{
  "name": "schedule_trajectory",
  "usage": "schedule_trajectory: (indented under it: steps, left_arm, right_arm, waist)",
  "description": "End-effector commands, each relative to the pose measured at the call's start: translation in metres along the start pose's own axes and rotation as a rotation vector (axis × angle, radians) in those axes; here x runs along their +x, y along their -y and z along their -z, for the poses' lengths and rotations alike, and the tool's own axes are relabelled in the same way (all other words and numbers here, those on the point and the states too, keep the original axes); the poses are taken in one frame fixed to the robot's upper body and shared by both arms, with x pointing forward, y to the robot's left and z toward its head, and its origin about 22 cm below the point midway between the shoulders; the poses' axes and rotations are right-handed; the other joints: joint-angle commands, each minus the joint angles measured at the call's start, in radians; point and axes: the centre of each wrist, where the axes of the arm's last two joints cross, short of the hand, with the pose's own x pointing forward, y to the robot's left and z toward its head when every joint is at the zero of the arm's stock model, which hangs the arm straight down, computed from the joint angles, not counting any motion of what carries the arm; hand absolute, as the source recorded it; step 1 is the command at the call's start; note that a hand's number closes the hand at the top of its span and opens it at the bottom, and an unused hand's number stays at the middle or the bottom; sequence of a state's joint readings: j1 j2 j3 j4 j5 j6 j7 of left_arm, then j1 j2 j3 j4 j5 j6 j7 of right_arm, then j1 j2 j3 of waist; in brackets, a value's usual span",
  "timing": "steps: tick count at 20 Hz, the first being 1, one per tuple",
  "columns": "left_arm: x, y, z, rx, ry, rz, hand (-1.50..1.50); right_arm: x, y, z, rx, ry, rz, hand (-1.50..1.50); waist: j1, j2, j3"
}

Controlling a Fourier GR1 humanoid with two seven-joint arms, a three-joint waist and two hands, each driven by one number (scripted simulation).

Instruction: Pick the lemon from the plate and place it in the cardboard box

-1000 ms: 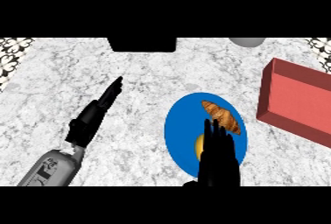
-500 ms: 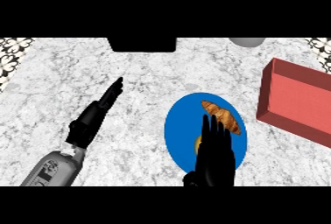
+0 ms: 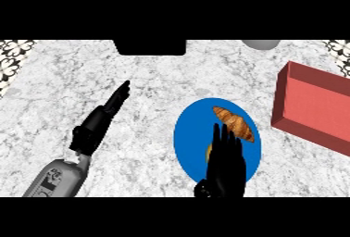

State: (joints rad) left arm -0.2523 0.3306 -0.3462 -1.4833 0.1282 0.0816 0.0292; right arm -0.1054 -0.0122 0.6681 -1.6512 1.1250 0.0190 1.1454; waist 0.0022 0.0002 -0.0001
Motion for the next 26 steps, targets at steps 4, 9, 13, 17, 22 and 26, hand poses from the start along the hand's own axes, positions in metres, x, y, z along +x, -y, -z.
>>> schedule_trajectory:
  steps: [4, 9, 13, 17, 22, 26]
  left_arm:
    - [0.015, 0.0, 0.002, -0.025, 0.0, -0.009, 0.0]
    - [0.002, 0.008, -0.001, 0.0, -0.01, -0.006, 0.0]
    - [-0.002, 0.004, -0.005, 0.005, 0.007, 0.014, 0.0]
    - [0.001, 0.0, 0.002, -0.005, -0.006, 0.003, 0.0]
    - [0.003, 0.004, 0.013, -0.001, 0.001, 0.003, 0.0]
    - [-0.007, -0.014, -0.008, 0.027, -0.021, 0.001, 0.0]
  right_arm:
    - [0.005, -0.013, 0.015, 0.044, -0.161, -0.013, -1.5]
    - [0.003, -0.023, 0.016, 0.019, -0.182, -0.025, -1.5]
    - [-0.02, -0.036, 0.023, 0.01, -0.191, -0.061, -1.5]
    - [-0.014, -0.029, 0.031, 0.041, -0.172, -0.034, 1.5]
    - [-0.001, -0.05, 0.028, -0.007, -0.148, -0.111, 1.5]
    - [-0.098, -0.006, 0.041, 0.045, 0.059, -0.147, 1.5]
  waist:
    - [0.006, 0.0, 0.0]
    - [0.003, 0.0, 0.0]
    - [-0.004, -0.001, 0.0]
    - [-0.002, 0.0, 0.0]
    - [0.002, 0.002, 0.0]
    - [-0.012, -0.002, 0.0]
